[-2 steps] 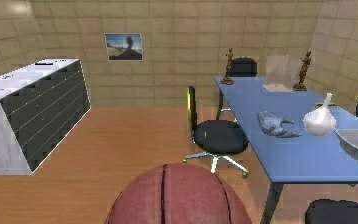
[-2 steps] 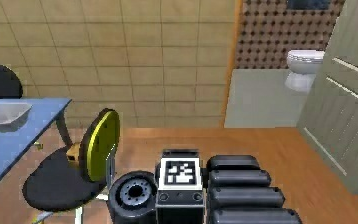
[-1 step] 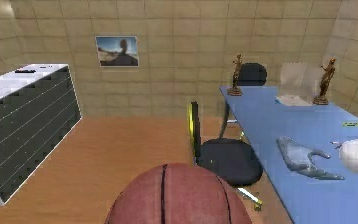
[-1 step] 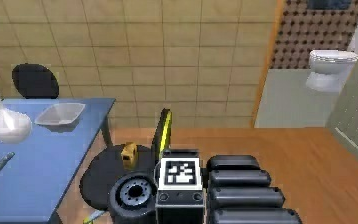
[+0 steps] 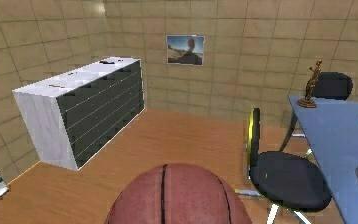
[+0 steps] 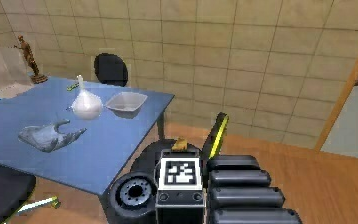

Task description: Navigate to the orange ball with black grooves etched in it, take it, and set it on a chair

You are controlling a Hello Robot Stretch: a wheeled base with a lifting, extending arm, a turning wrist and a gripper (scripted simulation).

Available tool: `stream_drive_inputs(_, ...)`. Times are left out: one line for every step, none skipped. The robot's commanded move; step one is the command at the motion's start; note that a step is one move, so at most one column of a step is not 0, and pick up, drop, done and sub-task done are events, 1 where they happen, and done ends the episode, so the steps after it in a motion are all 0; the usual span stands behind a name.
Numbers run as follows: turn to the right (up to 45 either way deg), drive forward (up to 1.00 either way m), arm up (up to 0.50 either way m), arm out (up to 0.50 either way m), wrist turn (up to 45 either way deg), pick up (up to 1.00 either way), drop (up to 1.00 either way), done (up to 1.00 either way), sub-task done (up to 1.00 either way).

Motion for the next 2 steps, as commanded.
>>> stream_drive_inputs(0.0,0.0,0.0,0.48,0.0,0.0,0.0,0.0,0.0)
stream_drive_inputs(0.0,0.0,0.0,0.0,45.0,0.0,0.0,0.0,0.0)
